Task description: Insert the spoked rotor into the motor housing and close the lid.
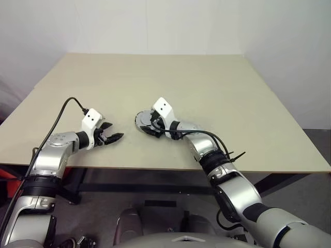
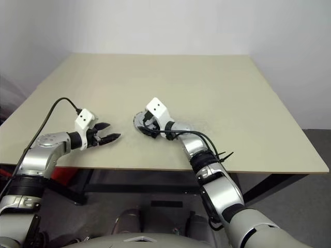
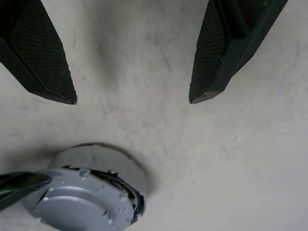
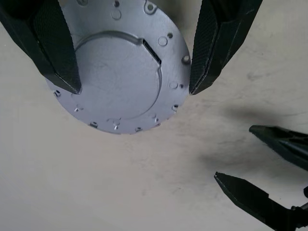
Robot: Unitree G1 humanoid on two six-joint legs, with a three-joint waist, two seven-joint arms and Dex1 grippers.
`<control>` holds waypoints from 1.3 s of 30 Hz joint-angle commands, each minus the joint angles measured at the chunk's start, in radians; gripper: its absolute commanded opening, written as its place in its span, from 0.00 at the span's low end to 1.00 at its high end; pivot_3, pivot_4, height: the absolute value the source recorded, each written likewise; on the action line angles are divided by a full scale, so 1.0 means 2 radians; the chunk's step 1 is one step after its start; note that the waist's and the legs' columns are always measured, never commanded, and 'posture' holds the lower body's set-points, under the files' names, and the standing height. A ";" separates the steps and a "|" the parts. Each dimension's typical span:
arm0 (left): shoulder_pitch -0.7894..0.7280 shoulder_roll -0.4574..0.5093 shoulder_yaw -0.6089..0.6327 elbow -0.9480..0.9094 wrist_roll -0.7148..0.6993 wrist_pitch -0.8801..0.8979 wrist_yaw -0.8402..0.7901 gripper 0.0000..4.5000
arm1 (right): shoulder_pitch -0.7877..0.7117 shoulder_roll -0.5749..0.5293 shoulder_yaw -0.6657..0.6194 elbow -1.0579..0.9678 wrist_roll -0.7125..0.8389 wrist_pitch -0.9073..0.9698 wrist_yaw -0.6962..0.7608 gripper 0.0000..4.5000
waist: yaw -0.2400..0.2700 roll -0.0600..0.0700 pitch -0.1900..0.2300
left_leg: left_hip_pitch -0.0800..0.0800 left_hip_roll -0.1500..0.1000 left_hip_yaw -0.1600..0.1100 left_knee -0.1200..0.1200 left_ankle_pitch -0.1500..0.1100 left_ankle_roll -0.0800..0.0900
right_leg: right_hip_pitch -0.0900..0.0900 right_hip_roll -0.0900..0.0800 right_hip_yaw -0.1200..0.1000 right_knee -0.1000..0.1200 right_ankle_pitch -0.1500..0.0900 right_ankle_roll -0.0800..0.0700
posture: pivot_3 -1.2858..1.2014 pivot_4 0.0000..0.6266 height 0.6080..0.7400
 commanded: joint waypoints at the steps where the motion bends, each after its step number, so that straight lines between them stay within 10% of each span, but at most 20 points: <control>1: 0.001 0.003 0.011 -0.023 -0.007 0.001 0.003 0.88 | -0.024 0.004 -0.014 0.010 0.008 -0.011 -0.007 0.89 | 0.000 0.000 0.000 | 0.000 0.000 0.000 0.000 0.000 0.000 | 0.000 0.000 0.000 0.000 0.000 0.000 | 0.52 0.00 1.00; 19: 0.003 0.002 0.010 -0.029 -0.005 0.002 0.009 0.88 | -0.040 0.017 -0.025 0.072 0.000 -0.020 -0.015 0.89 | 0.000 0.000 0.000 | 0.000 0.000 0.000 0.000 0.000 0.000 | 0.000 0.000 0.000 0.000 0.000 0.000 | 0.52 0.00 1.00; 24: 0.005 0.002 0.011 -0.031 -0.006 0.003 0.011 0.88 | -0.049 0.018 -0.029 0.067 0.005 -0.009 -0.016 0.66 | 0.000 0.000 0.000 | 0.000 0.000 0.000 0.000 0.000 0.000 | 0.000 0.000 0.000 0.000 0.000 0.000 | 0.52 0.00 1.00; 39: 0.014 -0.001 0.009 -0.042 -0.008 0.008 0.018 0.88 | -0.086 0.031 -0.031 0.034 0.016 0.071 -0.017 0.66 | 0.000 0.000 0.000 | 0.000 0.000 0.000 -0.001 0.000 0.000 | -0.001 0.000 0.000 0.000 0.000 0.000 | 0.52 0.00 1.00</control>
